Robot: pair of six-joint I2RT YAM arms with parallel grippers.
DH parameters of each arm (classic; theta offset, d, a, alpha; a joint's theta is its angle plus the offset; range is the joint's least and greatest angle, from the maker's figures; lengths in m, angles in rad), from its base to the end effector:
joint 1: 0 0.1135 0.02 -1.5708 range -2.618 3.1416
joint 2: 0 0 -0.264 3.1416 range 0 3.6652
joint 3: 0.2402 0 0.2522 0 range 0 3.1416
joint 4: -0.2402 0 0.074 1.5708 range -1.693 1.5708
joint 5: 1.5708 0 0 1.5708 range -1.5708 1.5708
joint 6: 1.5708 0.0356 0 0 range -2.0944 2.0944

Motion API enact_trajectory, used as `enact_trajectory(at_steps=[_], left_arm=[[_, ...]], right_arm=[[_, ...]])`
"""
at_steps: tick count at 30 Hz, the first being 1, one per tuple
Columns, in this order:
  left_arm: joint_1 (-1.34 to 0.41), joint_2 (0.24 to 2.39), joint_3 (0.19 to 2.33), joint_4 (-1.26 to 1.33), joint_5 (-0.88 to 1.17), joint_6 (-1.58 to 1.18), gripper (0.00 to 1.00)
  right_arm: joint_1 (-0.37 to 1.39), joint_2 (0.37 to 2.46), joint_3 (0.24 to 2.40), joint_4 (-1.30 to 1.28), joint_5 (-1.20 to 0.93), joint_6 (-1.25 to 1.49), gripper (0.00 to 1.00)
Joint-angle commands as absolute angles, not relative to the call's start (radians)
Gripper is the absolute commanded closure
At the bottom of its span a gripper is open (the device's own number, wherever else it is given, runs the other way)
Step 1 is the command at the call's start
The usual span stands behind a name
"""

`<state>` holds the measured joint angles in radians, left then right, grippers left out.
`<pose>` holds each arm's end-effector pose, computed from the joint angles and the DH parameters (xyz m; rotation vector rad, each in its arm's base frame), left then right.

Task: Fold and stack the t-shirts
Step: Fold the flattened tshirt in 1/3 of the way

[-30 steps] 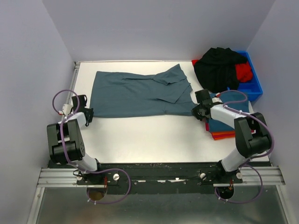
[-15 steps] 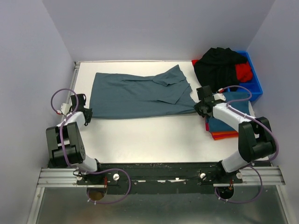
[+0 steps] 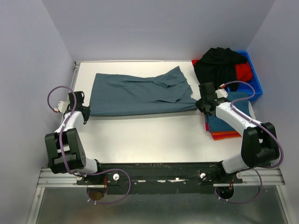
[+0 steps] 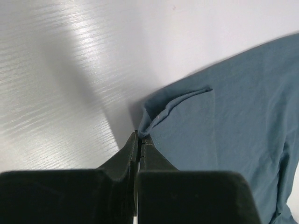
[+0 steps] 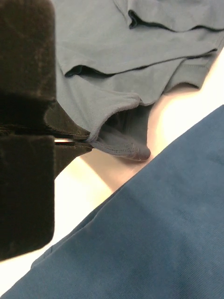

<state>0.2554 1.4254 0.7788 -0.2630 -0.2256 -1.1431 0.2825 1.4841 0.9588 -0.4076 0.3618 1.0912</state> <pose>0.2691 0.0785 0.1892 -1.6497 1.8136 -0.1104 0.2946 0.0724 0.2194 1.0879 2.1702 0.1647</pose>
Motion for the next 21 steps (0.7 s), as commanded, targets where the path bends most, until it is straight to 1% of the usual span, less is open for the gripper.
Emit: enact_trajectory(at_steps=[1,8,9,10,11,12,13,15,17,18,21], left_arm=[[0.272,1.414,0.747,-0.288,-0.319,-1.134,1.00],[0.272,1.440,0.735,-0.293,-0.301,-1.118,1.00],[0.272,1.436,0.732,-0.293,-0.301,-1.118,1.00],[0.272,1.430,0.729,-0.291,-0.304,-1.118,1.00],[0.272,1.427,0.724,-0.287,-0.305,-1.118,1.00],[0.272,1.424,0.721,-0.281,-0.307,-1.118,1.00],[0.272,1.420,0.716,-0.279,-0.307,-1.118,1.00],[0.272,1.419,0.719,-0.278,-0.305,-1.117,1.00],[0.272,1.422,0.718,-0.278,-0.302,-1.117,1.00],[0.272,1.424,0.716,-0.272,-0.296,-1.114,1.00],[0.272,1.424,0.716,-0.265,-0.290,-1.111,1.00]], right_arm=[[0.279,1.491,0.901,-0.434,0.390,1.098,0.99],[0.279,1.557,0.881,-0.428,0.324,1.098,0.99],[0.279,1.560,0.879,-0.425,0.318,1.088,0.96],[0.279,1.565,0.880,-0.423,0.318,1.075,0.87],[0.279,1.566,0.882,-0.431,0.321,1.072,0.73],[0.279,1.565,0.877,-0.425,0.321,1.072,0.65],[0.278,1.565,0.873,-0.416,0.319,1.072,0.61],[0.279,1.563,0.870,-0.400,0.318,1.071,0.61],[0.279,1.569,0.874,-0.391,0.313,1.072,0.57],[0.279,1.575,0.879,-0.388,0.311,1.074,0.54],[0.279,1.588,0.877,-0.354,0.284,1.069,0.53]])
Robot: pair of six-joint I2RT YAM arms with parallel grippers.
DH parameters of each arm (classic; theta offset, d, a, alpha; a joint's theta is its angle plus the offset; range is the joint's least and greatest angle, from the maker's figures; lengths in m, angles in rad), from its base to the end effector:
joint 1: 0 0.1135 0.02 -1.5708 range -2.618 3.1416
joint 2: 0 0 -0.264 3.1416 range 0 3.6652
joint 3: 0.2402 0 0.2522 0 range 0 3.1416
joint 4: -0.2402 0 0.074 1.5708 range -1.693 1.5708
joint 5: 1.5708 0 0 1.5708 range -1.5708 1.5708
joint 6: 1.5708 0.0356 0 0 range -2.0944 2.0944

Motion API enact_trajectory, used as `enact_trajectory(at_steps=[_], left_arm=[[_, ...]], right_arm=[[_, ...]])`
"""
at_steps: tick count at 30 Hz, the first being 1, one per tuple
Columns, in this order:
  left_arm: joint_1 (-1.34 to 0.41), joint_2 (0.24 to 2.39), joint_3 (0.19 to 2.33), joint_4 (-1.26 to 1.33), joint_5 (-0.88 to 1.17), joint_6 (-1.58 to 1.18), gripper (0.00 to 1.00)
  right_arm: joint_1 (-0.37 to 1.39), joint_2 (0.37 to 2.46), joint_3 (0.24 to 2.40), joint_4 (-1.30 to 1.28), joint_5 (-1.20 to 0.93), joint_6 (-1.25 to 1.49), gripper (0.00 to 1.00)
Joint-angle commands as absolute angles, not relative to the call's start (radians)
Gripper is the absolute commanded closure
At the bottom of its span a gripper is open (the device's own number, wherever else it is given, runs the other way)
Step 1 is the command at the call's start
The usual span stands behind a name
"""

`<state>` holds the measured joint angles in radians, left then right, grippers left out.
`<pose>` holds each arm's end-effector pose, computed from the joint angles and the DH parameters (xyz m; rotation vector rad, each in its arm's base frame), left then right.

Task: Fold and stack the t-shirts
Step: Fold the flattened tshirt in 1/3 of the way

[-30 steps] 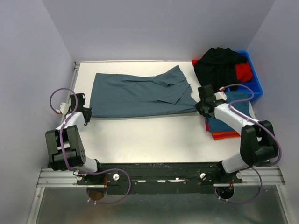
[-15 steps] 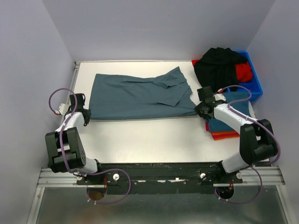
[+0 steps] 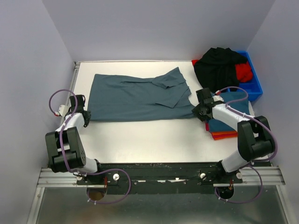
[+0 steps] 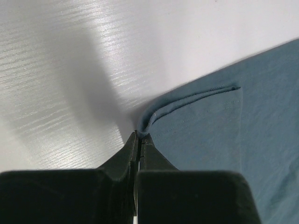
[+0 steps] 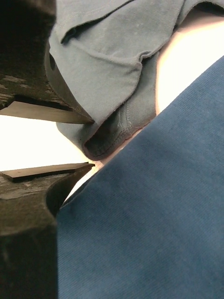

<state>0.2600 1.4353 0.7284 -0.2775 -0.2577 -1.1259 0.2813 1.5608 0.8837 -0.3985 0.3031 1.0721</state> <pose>0.2582 0.0781 0.1713 -1.6759 1.8650 -0.0227 0.2885 0.0723 0.1758 1.0811 2.3326 0.1008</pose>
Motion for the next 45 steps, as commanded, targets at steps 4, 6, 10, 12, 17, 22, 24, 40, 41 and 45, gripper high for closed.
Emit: enact_trajectory(at_steps=[4,6,10,12,17,22,24,40,41,45], left_arm=[[0.273,1.424,0.718,-0.262,-0.296,-1.109,1.00],[0.272,1.425,0.719,-0.265,-0.298,-1.108,1.00],[0.272,1.427,0.722,-0.267,-0.299,-1.106,1.00],[0.272,1.427,0.726,-0.270,-0.298,-1.106,1.00],[0.272,1.417,0.735,-0.279,-0.288,-1.109,1.00],[0.272,1.364,0.779,-0.273,-0.239,-1.107,1.00],[0.272,1.351,0.837,-0.307,-0.229,-1.117,1.00],[0.272,1.129,1.615,-0.851,-0.267,-0.933,1.00],[0.272,1.120,1.655,-0.865,-0.267,-0.931,1.00],[0.273,1.146,1.802,-0.905,-0.265,-0.928,1.00]], right_arm=[[0.279,1.620,0.871,-0.334,0.261,1.106,0.55],[0.281,1.631,0.882,-0.345,0.271,1.109,0.56],[0.281,1.629,0.887,-0.370,0.307,1.144,0.79],[0.281,1.634,0.896,-0.391,0.318,1.146,0.88],[0.281,1.585,0.897,-0.394,0.325,1.125,0.99],[0.279,1.468,0.952,-0.399,0.377,1.046,0.99],[0.276,1.421,1.015,-0.406,0.382,0.994,0.99],[0.275,0.977,1.445,-0.555,0.307,0.690,0.99],[0.275,0.968,1.475,-0.569,0.314,0.678,0.99],[0.275,0.951,1.548,-0.594,0.366,0.646,0.99]])
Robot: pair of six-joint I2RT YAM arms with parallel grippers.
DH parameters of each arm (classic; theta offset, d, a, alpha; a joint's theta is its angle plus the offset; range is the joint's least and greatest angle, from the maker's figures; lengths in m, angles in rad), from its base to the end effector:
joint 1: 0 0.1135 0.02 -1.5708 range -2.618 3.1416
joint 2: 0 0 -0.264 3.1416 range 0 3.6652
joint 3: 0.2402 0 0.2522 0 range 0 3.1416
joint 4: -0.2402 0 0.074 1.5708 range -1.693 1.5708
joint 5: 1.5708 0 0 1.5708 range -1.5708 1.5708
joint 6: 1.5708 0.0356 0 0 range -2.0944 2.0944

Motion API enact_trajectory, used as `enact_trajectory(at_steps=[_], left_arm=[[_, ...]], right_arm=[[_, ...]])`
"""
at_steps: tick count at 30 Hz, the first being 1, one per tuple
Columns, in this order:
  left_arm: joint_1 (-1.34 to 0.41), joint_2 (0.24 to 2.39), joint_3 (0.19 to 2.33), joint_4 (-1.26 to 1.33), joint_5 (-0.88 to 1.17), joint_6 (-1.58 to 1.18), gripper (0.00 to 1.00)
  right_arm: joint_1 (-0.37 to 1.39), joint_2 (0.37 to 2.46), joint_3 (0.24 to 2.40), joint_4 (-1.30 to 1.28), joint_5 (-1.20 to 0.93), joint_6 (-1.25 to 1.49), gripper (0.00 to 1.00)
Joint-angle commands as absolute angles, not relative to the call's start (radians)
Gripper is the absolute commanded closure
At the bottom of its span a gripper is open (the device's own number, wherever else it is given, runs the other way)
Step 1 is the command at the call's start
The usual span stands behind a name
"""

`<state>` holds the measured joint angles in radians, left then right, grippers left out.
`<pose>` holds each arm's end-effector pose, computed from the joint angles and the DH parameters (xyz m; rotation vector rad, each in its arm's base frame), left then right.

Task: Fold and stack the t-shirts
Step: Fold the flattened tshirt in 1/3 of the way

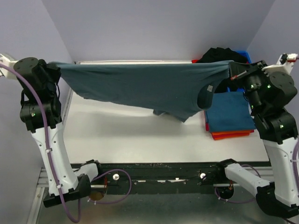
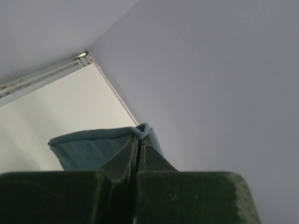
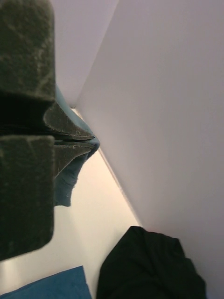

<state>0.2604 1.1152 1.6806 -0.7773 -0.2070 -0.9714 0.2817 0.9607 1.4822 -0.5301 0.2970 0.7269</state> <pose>0.1768 0.0547 0.5096 -1.1525 1.3694 -0.3278 0.1559 0.0343 0.5030 0.5807 1.4977 0.5531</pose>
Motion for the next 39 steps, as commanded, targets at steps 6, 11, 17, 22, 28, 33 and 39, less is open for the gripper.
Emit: enact_trajectory(at_steps=[6,11,17,22,28,33,39], left_arm=[[0.273,1.282,1.855,-0.894,-0.235,-0.959,1.00],[0.273,1.396,1.773,-0.781,-0.186,-1.025,1.00],[0.273,1.652,2.139,-0.817,-0.141,-1.023,1.00],[0.282,1.825,2.483,-0.835,-0.108,-1.017,1.00],[0.296,1.754,2.150,-0.626,-0.002,-1.087,1.00],[0.293,1.634,1.670,-0.431,-0.011,-1.092,1.00],[0.293,1.511,1.153,-0.223,-0.032,-1.074,1.00]], right_arm=[[0.272,1.077,1.611,-0.600,0.417,0.670,0.99],[0.213,1.311,1.725,-0.589,0.246,0.736,0.99],[0.138,1.577,2.047,-0.558,0.077,0.746,0.99],[0.080,1.781,2.455,-0.649,0.043,0.704,0.99],[-0.031,1.766,2.280,-0.555,-0.172,0.802,0.99],[-0.035,1.697,1.924,-0.477,-0.268,0.814,0.99],[-0.034,1.550,1.354,-0.299,-0.279,0.859,0.99]])
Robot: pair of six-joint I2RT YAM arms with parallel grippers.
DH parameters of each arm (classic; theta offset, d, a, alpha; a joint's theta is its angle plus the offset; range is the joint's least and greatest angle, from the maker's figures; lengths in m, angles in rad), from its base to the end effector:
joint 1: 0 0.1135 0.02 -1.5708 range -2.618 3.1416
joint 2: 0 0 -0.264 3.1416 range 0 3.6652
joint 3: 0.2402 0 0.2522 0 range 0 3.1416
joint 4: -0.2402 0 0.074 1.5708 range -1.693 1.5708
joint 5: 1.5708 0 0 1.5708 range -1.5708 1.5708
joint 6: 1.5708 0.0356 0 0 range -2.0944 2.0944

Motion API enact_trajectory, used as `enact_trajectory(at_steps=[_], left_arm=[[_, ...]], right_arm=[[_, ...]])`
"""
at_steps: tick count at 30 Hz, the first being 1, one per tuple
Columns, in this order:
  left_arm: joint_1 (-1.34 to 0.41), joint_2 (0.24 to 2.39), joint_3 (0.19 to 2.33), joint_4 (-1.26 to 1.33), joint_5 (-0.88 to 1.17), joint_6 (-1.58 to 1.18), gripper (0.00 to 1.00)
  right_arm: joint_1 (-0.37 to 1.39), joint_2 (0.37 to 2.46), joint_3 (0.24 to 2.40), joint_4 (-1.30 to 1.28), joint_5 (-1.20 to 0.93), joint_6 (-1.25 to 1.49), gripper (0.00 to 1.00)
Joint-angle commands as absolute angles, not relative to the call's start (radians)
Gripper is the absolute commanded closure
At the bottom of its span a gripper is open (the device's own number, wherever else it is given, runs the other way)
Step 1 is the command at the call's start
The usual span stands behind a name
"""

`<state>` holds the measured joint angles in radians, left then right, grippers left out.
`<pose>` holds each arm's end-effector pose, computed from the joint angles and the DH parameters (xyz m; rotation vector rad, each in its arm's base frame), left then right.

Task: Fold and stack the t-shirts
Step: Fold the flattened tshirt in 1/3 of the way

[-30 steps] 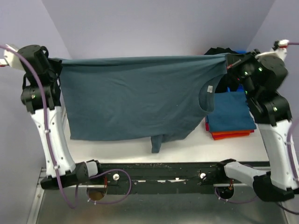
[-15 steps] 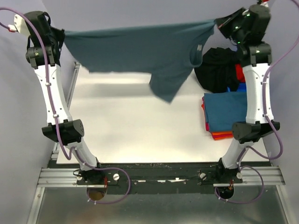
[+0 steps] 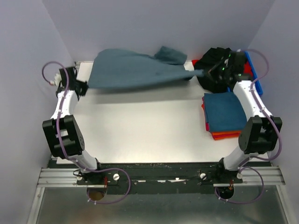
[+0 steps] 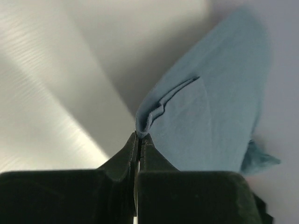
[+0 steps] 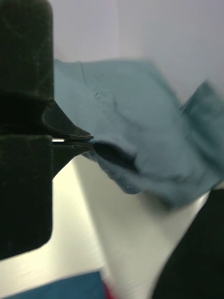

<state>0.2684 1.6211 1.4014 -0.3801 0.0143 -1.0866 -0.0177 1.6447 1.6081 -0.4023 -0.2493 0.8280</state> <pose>0.3626 0.0992 0.3205 -1.3795 1.7280 -0.4786 0.3848 0.0020 0.3817 0.7002 1.9582 0.7578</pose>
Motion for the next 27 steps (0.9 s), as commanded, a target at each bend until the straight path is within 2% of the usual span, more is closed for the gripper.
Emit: enact_trajectory(at_steps=[1,4,10,16,22,24,25,27], left_arm=[[0.291,1.491,1.097,-0.219,-0.041,-1.066,1.00],[0.295,1.428,0.929,-0.216,-0.081,-1.052,1.00],[0.302,1.322,0.672,-0.224,-0.130,-1.046,1.00],[0.331,1.194,0.526,-0.301,-0.183,-1.051,1.00],[0.351,1.131,0.479,-0.363,-0.181,-1.051,1.00],[0.351,1.123,0.479,-0.388,-0.184,-1.040,0.99],[0.351,1.118,0.483,-0.412,-0.195,-1.039,0.93],[0.353,1.094,0.489,-0.445,-0.210,-1.026,0.62]], right_arm=[[-0.035,1.525,1.242,-0.264,-0.282,0.858,0.99],[-0.032,1.470,1.036,-0.192,-0.293,0.861,0.99],[-0.020,1.398,0.795,-0.186,-0.287,0.841,0.99],[0.000,1.221,0.609,-0.248,-0.236,0.864,0.99],[0.023,1.039,0.529,-0.374,-0.177,0.873,0.99],[0.026,1.008,0.520,-0.423,-0.172,0.870,0.93],[0.026,0.999,0.512,-0.439,-0.189,0.864,0.85],[0.034,0.974,0.499,-0.454,-0.212,0.853,0.67]])
